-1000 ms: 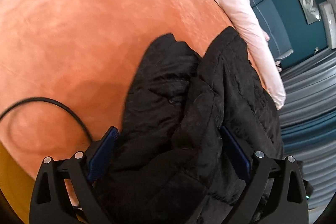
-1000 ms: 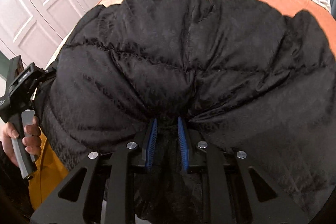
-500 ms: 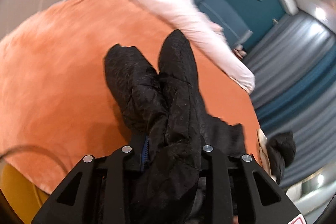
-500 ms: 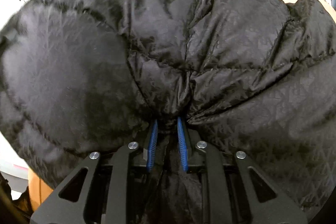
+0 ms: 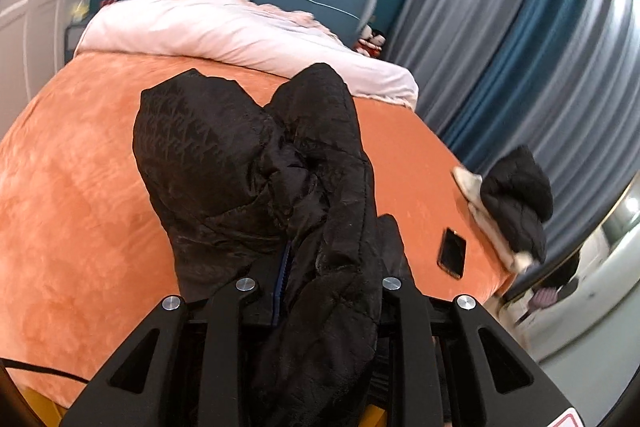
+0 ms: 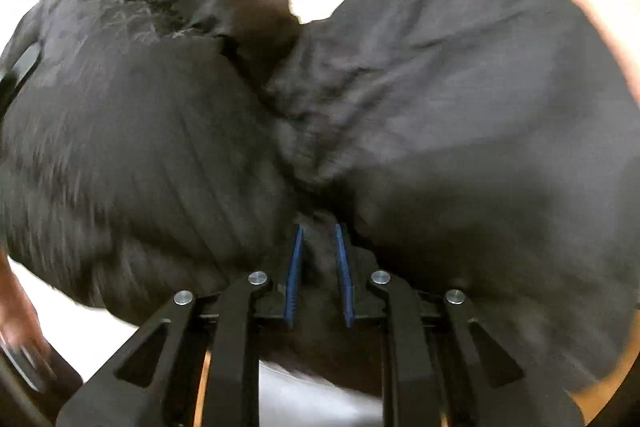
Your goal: Fold large clothes
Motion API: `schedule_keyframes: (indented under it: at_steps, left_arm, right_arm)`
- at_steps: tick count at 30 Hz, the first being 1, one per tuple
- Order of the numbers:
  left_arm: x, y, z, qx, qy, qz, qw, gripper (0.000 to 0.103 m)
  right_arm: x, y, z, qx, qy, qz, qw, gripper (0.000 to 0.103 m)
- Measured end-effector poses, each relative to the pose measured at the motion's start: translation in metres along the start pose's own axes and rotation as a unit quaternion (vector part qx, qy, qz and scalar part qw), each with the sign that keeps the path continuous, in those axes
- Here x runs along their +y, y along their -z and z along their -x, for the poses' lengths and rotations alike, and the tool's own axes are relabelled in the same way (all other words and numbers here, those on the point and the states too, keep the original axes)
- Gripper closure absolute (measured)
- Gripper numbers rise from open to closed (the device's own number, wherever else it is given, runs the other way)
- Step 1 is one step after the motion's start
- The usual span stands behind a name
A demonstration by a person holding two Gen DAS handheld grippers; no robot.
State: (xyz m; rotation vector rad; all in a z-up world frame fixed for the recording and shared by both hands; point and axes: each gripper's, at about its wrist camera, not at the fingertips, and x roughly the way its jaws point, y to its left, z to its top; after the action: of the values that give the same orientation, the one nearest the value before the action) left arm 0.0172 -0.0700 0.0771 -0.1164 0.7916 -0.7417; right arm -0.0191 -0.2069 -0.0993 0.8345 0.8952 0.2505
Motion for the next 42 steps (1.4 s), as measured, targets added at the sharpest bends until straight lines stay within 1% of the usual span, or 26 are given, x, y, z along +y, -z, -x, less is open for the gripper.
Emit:
schedule_keyframes:
  at_steps: [2,5,6,9,10,12,13,14,16,17,18,19,20,22,23,25,27,29,31,33,35,36,37,40,41,42]
  left_arm:
    - [-0.003,0.001,0.003,0.000,-0.007,0.002,1.0000,0.082]
    - [0.020,0.006,0.016,-0.006,-0.025,0.042,0.9988,0.082]
    - [0.032,0.010,0.022,-0.009,-0.033,0.061,0.9976,0.083]
    - [0.079,0.029,0.038,-0.020,-0.067,0.114,0.9910,0.083]
    - [0.098,0.037,0.040,-0.017,-0.083,0.136,0.9871,0.084]
    - [0.124,0.046,0.044,-0.019,-0.103,0.168,0.9802,0.085]
    - [0.138,0.048,0.048,-0.026,-0.106,0.189,0.9759,0.085]
    - [0.143,0.047,0.050,-0.030,-0.104,0.197,0.9743,0.086]
    - [0.154,0.045,0.054,-0.034,-0.097,0.207,0.9729,0.086]
    - [0.154,0.046,0.054,-0.033,-0.097,0.205,0.9733,0.086]
    - [0.154,0.046,0.053,-0.033,-0.098,0.204,0.9734,0.086]
    - [0.154,0.047,0.052,-0.034,-0.096,0.203,0.9737,0.086]
    - [0.154,0.049,0.053,-0.036,-0.095,0.202,0.9741,0.086]
    - [0.152,0.047,0.054,-0.038,-0.086,0.199,0.9754,0.086]
    - [0.150,0.049,0.055,-0.038,-0.083,0.196,0.9764,0.086]
    - [0.144,0.045,0.056,-0.035,-0.075,0.185,0.9793,0.086]
    - [0.135,0.042,0.052,-0.031,-0.075,0.169,0.9822,0.086]
    - [0.118,0.039,0.043,-0.026,-0.094,0.125,0.9873,0.086]
    - [0.102,0.035,0.030,-0.019,-0.108,0.087,0.9901,0.086]
    - [0.090,0.031,0.014,-0.013,-0.116,0.063,0.9912,0.086]
    - [0.080,0.024,-0.001,-0.018,-0.114,0.037,0.9927,0.087]
    - [0.075,0.020,-0.005,-0.020,-0.108,0.033,0.9934,0.088]
    - [0.069,0.015,-0.009,-0.018,-0.098,0.028,0.9946,0.089]
    - [0.050,0.006,-0.023,-0.009,-0.080,0.002,0.9967,0.091]
    - [0.043,0.005,-0.028,-0.006,-0.078,-0.008,0.9969,0.091]
    - [0.036,0.004,-0.032,-0.004,-0.077,-0.018,0.9969,0.091]
  right_arm:
    - [0.002,-0.009,-0.026,0.005,-0.021,-0.008,1.000,0.103]
    - [0.014,-0.019,-0.053,0.018,-0.020,0.016,1.000,0.103]
    - [0.020,-0.020,-0.064,0.032,-0.016,0.033,0.999,0.103]
    - [0.039,-0.018,-0.093,0.073,0.001,0.092,0.993,0.103]
    - [0.045,-0.017,-0.100,0.081,0.009,0.110,0.991,0.103]
    - [0.056,-0.017,-0.105,0.098,0.028,0.141,0.985,0.103]
    - [0.059,-0.018,-0.098,0.101,0.034,0.145,0.984,0.102]
    - [0.063,-0.022,-0.084,0.091,0.037,0.148,0.984,0.102]
    - [0.071,-0.037,-0.039,0.021,0.027,0.146,0.989,0.102]
    - [0.073,-0.049,-0.019,-0.011,0.017,0.137,0.990,0.102]
    - [0.073,-0.061,-0.011,-0.028,0.009,0.127,0.991,0.102]
    - [0.072,-0.069,-0.012,-0.030,0.002,0.122,0.992,0.102]
    - [0.070,-0.080,-0.021,-0.024,0.002,0.117,0.993,0.102]
    - [0.065,-0.087,-0.046,0.001,0.006,0.112,0.994,0.102]
    - [0.063,-0.087,-0.066,0.027,-0.006,0.098,0.995,0.102]
    - [0.067,-0.081,-0.097,0.058,-0.015,0.092,0.994,0.103]
    - [0.074,-0.071,-0.117,0.069,0.001,0.117,0.991,0.103]
    - [0.079,-0.064,-0.132,0.082,0.001,0.123,0.989,0.103]
    - [0.075,-0.063,-0.141,0.101,-0.002,0.132,0.986,0.103]
    - [0.071,-0.067,-0.146,0.113,-0.010,0.127,0.985,0.103]
    - [0.061,-0.075,-0.136,0.130,-0.026,0.101,0.986,0.103]
    - [0.057,-0.079,-0.118,0.129,-0.023,0.095,0.987,0.103]
    - [0.054,-0.082,-0.099,0.117,-0.020,0.096,0.988,0.103]
    - [0.026,-0.089,-0.002,0.033,-0.010,0.086,0.996,0.103]
    - [0.009,-0.089,0.032,0.005,0.001,0.069,0.998,0.103]
    - [-0.017,-0.086,0.068,-0.032,0.025,0.041,0.998,0.103]
